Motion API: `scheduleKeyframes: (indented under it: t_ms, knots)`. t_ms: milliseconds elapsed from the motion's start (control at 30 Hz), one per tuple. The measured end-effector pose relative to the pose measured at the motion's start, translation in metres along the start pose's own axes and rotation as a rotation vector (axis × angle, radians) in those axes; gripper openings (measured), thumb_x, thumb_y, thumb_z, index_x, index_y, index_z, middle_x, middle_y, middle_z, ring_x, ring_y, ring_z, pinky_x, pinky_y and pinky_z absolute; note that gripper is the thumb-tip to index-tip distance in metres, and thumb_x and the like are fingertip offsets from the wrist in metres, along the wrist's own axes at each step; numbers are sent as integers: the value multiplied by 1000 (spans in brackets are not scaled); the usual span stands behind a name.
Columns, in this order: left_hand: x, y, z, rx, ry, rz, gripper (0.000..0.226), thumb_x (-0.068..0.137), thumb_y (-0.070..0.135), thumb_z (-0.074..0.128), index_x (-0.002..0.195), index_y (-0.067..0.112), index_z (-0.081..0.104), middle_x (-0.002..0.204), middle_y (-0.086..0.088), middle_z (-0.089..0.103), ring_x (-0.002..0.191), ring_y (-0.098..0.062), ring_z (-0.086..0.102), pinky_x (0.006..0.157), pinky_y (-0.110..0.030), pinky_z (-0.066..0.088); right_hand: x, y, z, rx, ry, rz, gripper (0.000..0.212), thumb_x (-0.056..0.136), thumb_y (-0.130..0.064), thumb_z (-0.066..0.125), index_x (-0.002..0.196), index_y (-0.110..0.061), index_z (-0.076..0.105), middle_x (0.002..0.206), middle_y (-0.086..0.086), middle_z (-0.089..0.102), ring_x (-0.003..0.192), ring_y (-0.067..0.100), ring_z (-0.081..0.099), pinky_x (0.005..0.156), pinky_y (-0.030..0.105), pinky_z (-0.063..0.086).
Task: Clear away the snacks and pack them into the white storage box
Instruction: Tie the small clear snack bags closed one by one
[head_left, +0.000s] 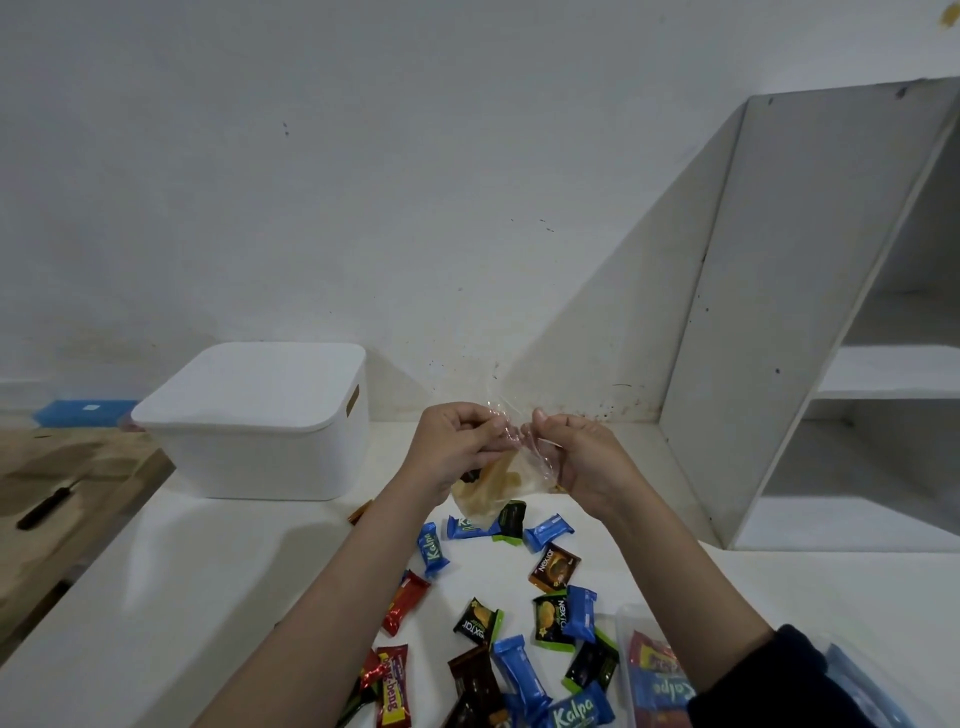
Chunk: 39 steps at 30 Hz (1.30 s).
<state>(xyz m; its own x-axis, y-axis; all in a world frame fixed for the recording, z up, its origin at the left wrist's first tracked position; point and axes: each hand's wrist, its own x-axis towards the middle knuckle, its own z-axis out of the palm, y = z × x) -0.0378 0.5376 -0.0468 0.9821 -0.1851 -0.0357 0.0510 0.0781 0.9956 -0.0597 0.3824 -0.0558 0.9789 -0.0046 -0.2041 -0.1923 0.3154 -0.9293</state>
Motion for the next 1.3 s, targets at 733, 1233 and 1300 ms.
scheduleKeyframes:
  t_ms: [733,1233,1300]
  knots:
    - [11,10,-24,204,40,111,10,87,12,65,96,9,65,92,-7,65,83,-9,64,62,-7,46,-6,-22,-6,-416,34,-375,13,84,2,64,89,-10,69,80,10,72,69,13,68,73,28,57]
    - [-2,21,-9,240,-34,219,9,89,16,61,81,16,64,73,5,62,62,-2,61,58,-15,45,-7,-43,3,-1000,25,-528,9,84,-21,68,81,-12,68,74,1,68,67,13,62,66,29,54]
    - [-3,23,-9,239,-47,227,8,90,17,60,85,17,66,75,5,63,63,-2,60,58,-15,45,-7,-43,3,-981,23,-524,11,84,-21,67,79,-12,67,74,5,68,64,13,59,65,31,54]
